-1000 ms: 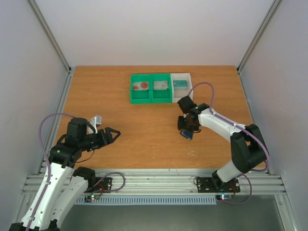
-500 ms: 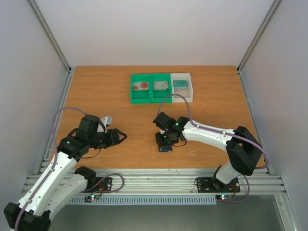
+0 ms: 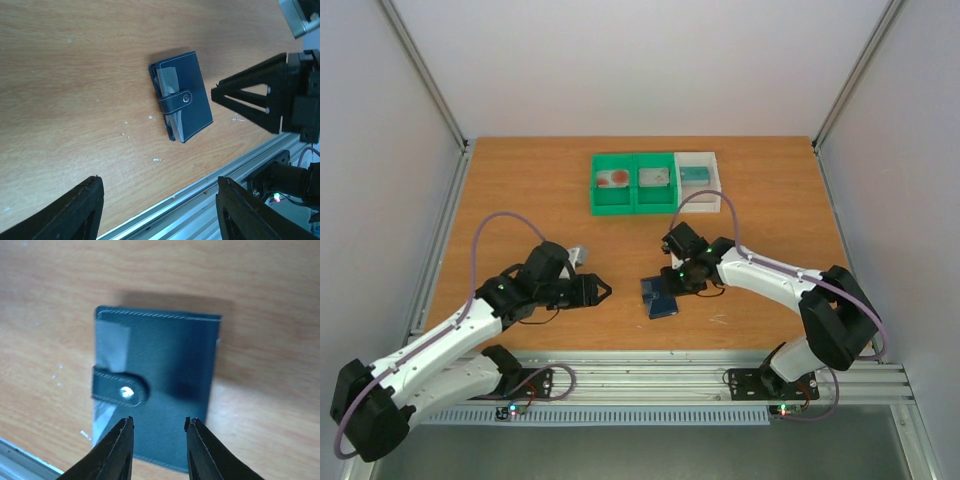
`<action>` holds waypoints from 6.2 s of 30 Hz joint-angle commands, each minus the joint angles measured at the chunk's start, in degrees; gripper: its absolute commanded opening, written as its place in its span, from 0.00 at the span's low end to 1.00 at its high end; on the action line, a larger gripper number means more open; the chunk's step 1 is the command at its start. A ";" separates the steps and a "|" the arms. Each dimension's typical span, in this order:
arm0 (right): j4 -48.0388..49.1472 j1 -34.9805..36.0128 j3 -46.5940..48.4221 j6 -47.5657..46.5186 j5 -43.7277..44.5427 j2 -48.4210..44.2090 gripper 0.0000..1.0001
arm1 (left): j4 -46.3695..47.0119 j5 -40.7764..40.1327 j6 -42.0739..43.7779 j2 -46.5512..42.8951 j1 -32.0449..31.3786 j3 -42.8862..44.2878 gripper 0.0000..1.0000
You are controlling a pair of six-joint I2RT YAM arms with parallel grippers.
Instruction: Take the credit cards out of the card holder
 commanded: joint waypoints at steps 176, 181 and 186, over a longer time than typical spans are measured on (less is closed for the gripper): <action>16.06 5.15 -9.45 10.86 -28.33 -33.33 0.01 | 14.65 5.57 -10.10 -24.96 -11.82 -11.84 0.70; 17.73 5.20 -9.22 12.09 -29.22 -32.71 0.01 | 15.46 5.43 -8.41 -20.88 -11.82 -11.25 0.68; 18.48 5.21 -9.40 12.44 -30.00 -32.18 0.01 | 17.13 5.45 -7.92 -18.23 -11.82 -10.99 0.65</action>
